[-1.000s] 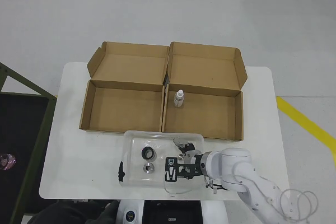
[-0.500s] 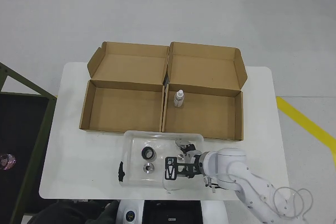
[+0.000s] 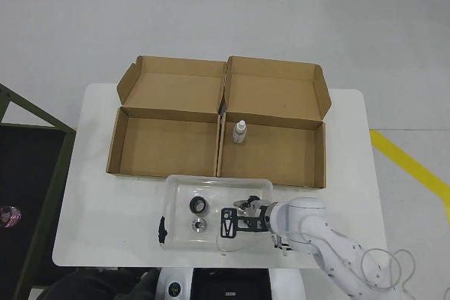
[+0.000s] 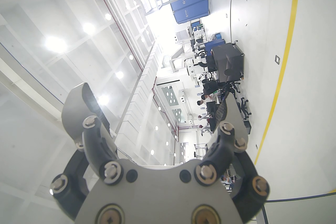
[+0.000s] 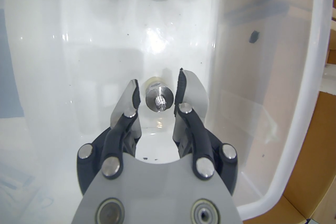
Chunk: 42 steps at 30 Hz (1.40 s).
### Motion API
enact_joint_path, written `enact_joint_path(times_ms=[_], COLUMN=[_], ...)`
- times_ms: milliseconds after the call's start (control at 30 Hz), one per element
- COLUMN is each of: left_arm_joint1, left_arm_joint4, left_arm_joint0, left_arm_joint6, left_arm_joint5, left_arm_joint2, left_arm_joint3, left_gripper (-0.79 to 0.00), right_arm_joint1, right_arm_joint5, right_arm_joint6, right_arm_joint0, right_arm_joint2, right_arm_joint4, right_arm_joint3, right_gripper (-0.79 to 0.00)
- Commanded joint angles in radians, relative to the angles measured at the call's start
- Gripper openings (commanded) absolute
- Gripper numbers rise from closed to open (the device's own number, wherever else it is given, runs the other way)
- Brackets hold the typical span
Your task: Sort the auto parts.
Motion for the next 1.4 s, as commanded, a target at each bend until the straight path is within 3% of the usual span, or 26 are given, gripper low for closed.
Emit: enact_joint_path(times_ms=[0,267,767,1367], left_arm_joint1=[0.000,0.000,0.000,0.000], left_arm_joint4=[0.000,0.000,0.000,0.000], left_arm_joint0=[0.000,0.000,0.000,0.000], left_arm_joint6=[0.000,0.000,0.000,0.000], left_arm_joint5=[0.000,0.000,0.000,0.000], left_arm_joint2=[0.000,0.000,0.000,0.000], left_arm_joint3=[0.000,0.000,0.000,0.000], left_gripper=[0.000,0.000,0.000,0.000], right_arm_joint1=[0.000,0.004,0.023,0.040], right_arm_joint5=[0.000,-0.013,-0.045,0.050], right_arm_joint6=[0.000,-0.051,-0.292,-0.579], right_arm_joint0=[0.000,-0.001,-0.040,-0.087], right_arm_joint2=[0.000,0.011,0.090,0.219], right_arm_joint4=[0.000,0.039,0.088,0.064], right_arm_joint3=[-0.002,-0.029,-0.118,-0.171], right_gripper=[-0.785,-0.785,-0.785,-0.785])
